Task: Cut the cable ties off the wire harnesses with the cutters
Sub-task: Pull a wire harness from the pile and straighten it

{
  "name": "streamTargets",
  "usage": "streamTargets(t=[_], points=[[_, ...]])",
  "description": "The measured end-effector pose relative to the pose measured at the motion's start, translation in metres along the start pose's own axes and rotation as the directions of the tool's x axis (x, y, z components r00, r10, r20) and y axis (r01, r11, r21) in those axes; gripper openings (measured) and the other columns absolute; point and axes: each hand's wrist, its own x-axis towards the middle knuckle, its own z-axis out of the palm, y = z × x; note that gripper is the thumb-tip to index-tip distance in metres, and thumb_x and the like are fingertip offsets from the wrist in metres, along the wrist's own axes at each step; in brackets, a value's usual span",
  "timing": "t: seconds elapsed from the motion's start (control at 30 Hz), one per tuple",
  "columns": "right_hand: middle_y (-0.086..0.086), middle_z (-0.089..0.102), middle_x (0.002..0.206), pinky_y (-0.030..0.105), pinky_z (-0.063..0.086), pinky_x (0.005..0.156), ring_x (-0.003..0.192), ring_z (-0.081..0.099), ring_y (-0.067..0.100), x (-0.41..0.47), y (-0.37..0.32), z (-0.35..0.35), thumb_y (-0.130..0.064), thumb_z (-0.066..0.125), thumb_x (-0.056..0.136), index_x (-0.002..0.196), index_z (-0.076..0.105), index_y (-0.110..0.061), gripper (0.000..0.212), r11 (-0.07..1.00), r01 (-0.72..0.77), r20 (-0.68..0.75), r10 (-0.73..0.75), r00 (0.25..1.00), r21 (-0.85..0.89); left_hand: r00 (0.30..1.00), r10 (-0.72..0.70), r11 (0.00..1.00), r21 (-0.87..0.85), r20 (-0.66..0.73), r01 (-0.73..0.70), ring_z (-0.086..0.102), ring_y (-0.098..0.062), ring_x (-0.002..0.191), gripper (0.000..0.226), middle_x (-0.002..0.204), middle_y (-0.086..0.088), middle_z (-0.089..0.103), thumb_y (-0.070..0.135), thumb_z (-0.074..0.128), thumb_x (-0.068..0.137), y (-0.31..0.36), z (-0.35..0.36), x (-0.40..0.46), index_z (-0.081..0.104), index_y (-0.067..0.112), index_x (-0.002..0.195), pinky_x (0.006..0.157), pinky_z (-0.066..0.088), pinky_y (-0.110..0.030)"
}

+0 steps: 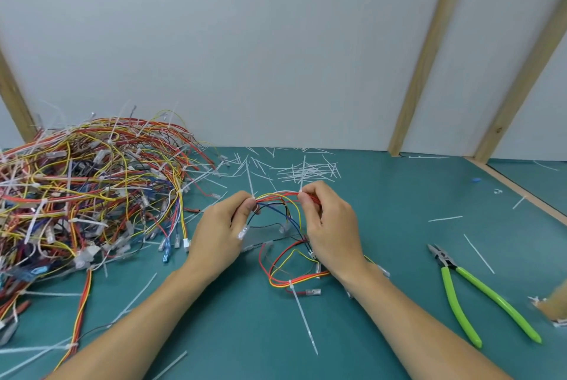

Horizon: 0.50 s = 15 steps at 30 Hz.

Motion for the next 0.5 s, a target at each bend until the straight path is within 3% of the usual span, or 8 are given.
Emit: streamTargets(t=[0.17, 0.27, 0.37, 0.43, 0.5], points=[[-0.017, 0.056, 0.079, 0.03, 0.044, 0.064, 0.073, 0.053, 0.007, 0.001, -0.001, 0.0, -0.021, 0.061, 0.102, 0.092, 0.062, -0.024, 0.011, 0.999, 0.043, -0.012, -0.042, 0.999, 0.007, 1.0, -0.002, 0.996, -0.089, -0.023, 0.0, 0.033, -0.013, 0.057, 0.026, 0.058, 0.007, 0.038, 0.039, 0.047, 0.102, -0.003, -0.001, -0.001, 0.066, 0.027, 0.089, 0.055, 0.03, -0.034], [-0.016, 0.062, 0.102, 0.036, 0.05, 0.083, 0.098, 0.056, 0.009, 0.002, 0.0, -0.002, -0.02, 0.063, 0.1, 0.105, 0.067, -0.025, 0.008, 0.997, 0.03, 0.005, -0.029, 1.0, -0.073, 0.993, -0.016, 0.994, -0.111, -0.117, 0.003, 0.04, -0.011, 0.055, 0.02, 0.059, 0.009, 0.048, 0.038, 0.051, 0.103, -0.004, -0.005, 0.001, 0.067, 0.031, 0.094, 0.055, 0.035, -0.032], [-0.007, 0.056, 0.127, 0.037, 0.044, 0.098, 0.119, 0.051, 0.017, 0.006, 0.004, -0.006, -0.026, 0.068, 0.095, 0.127, 0.06, -0.02, 0.034, 0.976, -0.016, -0.069, 0.001, 0.998, -0.218, 0.986, 0.007, 0.994, -0.107, -0.169, -0.026, 0.047, -0.009, 0.061, 0.012, 0.067, 0.008, 0.055, 0.025, 0.055, 0.101, -0.003, -0.009, 0.004, 0.066, 0.028, 0.096, 0.059, 0.04, -0.03], [-0.005, 0.053, 0.132, 0.036, 0.043, 0.098, 0.122, 0.051, 0.017, 0.007, 0.006, -0.009, -0.033, 0.068, 0.095, 0.135, 0.054, -0.019, 0.044, 0.975, -0.082, -0.082, 0.066, 0.994, -0.207, 0.982, 0.01, 0.993, -0.111, -0.188, -0.031, 0.054, -0.011, 0.068, 0.015, 0.072, 0.005, 0.06, 0.016, 0.057, 0.101, -0.001, -0.01, 0.003, 0.062, 0.027, 0.093, 0.065, 0.045, -0.029], [-0.011, 0.059, 0.122, 0.035, 0.046, 0.09, 0.112, 0.057, 0.013, 0.005, 0.009, -0.009, -0.041, 0.063, 0.098, 0.129, 0.056, -0.024, 0.036, 0.97, -0.162, -0.024, 0.16, 0.987, -0.179, 0.982, 0.01, 0.993, -0.114, -0.188, -0.032, 0.06, -0.012, 0.075, 0.016, 0.078, 0.004, 0.066, 0.013, 0.059, 0.1, 0.002, -0.01, 0.002, 0.062, 0.027, 0.093, 0.071, 0.047, -0.025]])
